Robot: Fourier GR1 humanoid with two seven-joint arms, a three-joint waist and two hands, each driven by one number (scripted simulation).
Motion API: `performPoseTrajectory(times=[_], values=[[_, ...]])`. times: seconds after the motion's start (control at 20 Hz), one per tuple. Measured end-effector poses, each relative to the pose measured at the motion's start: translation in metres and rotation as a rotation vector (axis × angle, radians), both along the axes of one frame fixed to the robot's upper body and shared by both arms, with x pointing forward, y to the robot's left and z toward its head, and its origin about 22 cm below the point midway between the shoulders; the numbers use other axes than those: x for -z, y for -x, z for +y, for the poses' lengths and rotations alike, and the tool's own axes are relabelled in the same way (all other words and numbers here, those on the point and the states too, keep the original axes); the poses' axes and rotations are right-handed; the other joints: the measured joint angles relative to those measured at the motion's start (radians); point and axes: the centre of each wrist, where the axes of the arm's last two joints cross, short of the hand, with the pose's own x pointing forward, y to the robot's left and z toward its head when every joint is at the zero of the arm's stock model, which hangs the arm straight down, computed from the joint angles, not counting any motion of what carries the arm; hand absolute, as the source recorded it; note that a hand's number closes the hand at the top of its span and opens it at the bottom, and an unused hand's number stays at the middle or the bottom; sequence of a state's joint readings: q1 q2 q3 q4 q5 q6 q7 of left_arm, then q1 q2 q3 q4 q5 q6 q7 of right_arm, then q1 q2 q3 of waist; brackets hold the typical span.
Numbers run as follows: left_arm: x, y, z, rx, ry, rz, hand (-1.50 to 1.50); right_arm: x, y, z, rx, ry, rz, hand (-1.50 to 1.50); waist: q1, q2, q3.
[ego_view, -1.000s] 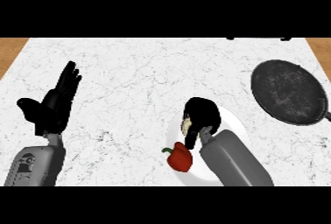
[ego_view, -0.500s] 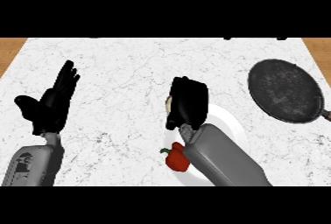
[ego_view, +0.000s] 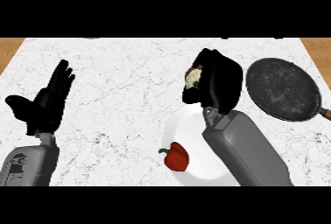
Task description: Pick the cupcake from the plate and place it in the pan
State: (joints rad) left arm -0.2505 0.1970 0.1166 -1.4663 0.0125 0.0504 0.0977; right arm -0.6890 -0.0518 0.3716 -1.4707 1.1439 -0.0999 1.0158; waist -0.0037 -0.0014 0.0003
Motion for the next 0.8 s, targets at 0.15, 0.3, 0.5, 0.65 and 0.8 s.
performPoseTrajectory(times=[0.15,0.3,0.5,0.65,0.8], values=[[0.002,0.003,0.001,0.003,0.000,0.003,0.00,-0.005,-0.008,-0.031,0.058,-0.089,-0.052,1.50,0.000,0.001,0.000],[0.001,0.007,0.004,-0.001,-0.005,-0.006,0.00,-0.004,-0.017,-0.076,0.109,-0.128,-0.080,1.50,0.002,0.001,0.000],[0.005,0.004,0.002,-0.003,-0.003,-0.008,0.00,0.006,-0.032,-0.139,0.181,-0.112,-0.093,1.50,0.002,0.004,0.000],[0.007,0.008,-0.002,0.008,0.000,-0.006,0.00,0.018,-0.042,-0.183,0.223,-0.069,-0.091,1.50,0.008,0.005,0.000],[0.005,0.007,-0.005,0.011,0.005,-0.006,0.00,0.035,-0.049,-0.221,0.274,0.005,-0.084,1.50,0.015,0.007,0.001]])
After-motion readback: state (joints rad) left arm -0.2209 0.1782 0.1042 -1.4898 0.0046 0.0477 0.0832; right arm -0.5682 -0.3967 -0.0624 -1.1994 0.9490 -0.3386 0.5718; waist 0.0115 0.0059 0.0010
